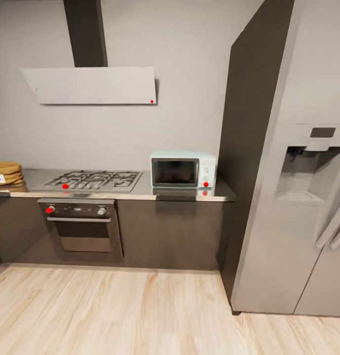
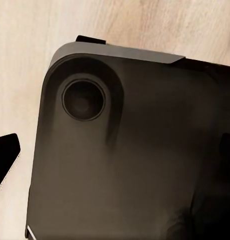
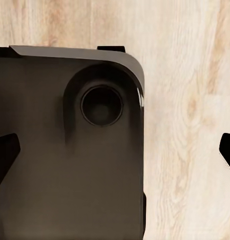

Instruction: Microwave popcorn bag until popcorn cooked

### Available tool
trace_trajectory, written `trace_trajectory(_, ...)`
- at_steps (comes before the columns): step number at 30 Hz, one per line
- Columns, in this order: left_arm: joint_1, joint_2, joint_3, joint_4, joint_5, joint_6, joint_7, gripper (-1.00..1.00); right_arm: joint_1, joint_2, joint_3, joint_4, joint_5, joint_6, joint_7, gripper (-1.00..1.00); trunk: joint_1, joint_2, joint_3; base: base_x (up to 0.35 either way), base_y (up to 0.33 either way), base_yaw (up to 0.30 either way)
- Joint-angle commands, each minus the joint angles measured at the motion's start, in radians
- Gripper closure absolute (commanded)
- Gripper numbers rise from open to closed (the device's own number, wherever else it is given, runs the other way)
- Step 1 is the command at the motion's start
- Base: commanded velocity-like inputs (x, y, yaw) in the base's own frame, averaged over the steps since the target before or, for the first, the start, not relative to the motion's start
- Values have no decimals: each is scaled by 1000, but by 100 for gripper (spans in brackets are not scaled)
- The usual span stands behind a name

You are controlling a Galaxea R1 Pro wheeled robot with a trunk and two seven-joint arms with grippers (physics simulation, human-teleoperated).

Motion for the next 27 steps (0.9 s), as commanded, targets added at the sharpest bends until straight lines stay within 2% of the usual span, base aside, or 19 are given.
trace_trajectory(1, 0, 0, 0, -1, 6, -2, 1, -100, 0, 0, 0, 1, -1, -4, -2, -100, 1, 0, -1, 326, 0, -144)
trace_trajectory(15, 1, 0, 1, -1, 6, -2, 1, -100, 0, 0, 0, 1, 0, -4, -2, -100, 1, 0, -1, 326, 14, -218)
trace_trajectory(27, 0, 0, 1, -1, 4, -3, 1, -100, 0, 0, 0, 1, 0, -3, -2, -100, 1, 0, -1, 325, 114, -21)
